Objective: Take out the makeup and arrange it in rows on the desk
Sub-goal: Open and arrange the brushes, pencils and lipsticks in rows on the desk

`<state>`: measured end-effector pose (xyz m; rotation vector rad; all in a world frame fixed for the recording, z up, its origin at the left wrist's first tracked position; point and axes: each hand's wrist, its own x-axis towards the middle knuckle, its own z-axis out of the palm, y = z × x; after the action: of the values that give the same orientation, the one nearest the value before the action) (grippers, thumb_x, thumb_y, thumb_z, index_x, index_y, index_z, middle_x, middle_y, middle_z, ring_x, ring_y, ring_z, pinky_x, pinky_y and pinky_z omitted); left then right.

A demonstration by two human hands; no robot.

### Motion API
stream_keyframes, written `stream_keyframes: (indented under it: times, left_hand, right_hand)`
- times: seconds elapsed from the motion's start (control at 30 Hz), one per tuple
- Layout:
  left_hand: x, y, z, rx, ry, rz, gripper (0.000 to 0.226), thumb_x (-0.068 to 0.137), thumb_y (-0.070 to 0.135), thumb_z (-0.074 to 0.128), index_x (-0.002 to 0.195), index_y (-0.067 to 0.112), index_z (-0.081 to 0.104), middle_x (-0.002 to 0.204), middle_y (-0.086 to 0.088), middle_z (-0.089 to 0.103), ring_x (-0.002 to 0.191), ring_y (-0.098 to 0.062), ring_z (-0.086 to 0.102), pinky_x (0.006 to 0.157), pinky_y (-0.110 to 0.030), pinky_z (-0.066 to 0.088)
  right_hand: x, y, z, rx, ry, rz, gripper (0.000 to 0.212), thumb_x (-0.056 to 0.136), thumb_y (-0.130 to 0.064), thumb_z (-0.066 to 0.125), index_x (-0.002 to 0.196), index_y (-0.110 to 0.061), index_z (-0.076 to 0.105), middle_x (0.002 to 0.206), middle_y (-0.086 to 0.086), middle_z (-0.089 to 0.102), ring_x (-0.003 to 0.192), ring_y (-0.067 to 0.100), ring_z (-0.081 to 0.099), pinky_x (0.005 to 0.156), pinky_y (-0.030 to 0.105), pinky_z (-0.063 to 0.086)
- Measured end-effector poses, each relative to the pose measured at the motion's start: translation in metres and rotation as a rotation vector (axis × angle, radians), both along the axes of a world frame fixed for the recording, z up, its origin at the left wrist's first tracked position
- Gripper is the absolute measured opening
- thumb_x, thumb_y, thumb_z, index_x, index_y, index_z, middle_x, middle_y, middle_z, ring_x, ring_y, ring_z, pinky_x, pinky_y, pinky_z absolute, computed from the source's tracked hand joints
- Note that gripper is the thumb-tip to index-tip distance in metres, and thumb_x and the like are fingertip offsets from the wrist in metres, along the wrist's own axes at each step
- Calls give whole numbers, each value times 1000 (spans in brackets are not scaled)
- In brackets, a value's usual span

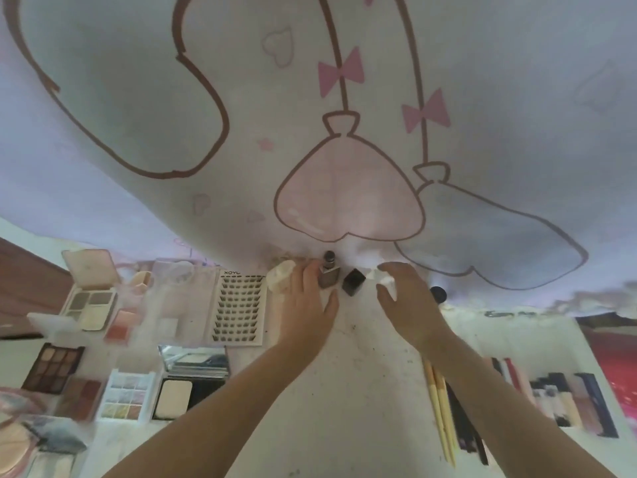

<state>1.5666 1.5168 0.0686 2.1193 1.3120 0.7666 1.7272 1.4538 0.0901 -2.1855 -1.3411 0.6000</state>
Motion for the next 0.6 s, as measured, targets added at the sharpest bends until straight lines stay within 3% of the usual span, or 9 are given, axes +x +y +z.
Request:
stream_keyframes:
  times: [0.07,0.13,0.23,0.3,0.37,0.47,0.6]
  left_hand:
    - [8,-26,1,67,-71,-117,41,84,17,61,121,16,44,118,-4,51,106,-14,47,92,-24,40]
    - [27,-47,-3,17,-77,-299,36,87,13,58,121,11,49,113,-4,53,102,-12,49,91,-19,43]
    - [64,-57,-16,-221,9,-383,44,94,21,52,136,15,39,130,-1,46,119,-12,46,93,-12,35]
    - [87,-55,-27,-356,34,-412,45,95,22,51,137,18,37,135,1,42,126,-11,40,94,-12,30]
    - [103,-50,-35,-431,51,-468,38,93,25,54,129,19,43,126,2,48,118,-12,47,93,-15,37]
    - [108,-46,-46,-609,-12,-480,25,91,35,58,113,27,48,108,8,56,99,-7,57,84,-17,46]
    - [86,-48,-47,-609,-69,-456,11,91,42,55,98,38,48,98,22,56,92,6,55,75,-7,39]
  right_hand:
    - [17,-21,23,99,-165,-23,28,94,-19,48,121,-21,55,126,-3,52,108,14,54,89,20,37]
    - [34,-34,36,86,-316,-55,23,95,-21,47,113,-19,61,116,0,57,102,17,55,80,20,35]
    - [44,-37,35,-214,-405,-50,28,97,-33,39,109,-19,60,107,1,58,101,19,54,77,25,39]
    - [41,-31,30,-365,-495,5,35,97,-41,32,106,-17,55,97,1,58,90,20,56,72,29,46]
    - [37,-25,26,-461,-568,58,41,99,-45,24,104,-15,51,82,0,52,76,19,53,63,28,44]
    - [34,-22,23,-518,-606,102,48,99,-50,20,103,-13,50,75,-1,46,70,18,50,62,28,45]
    - [28,-19,25,-504,-530,136,36,98,-44,33,101,-12,49,68,-3,43,66,16,51,57,25,42]
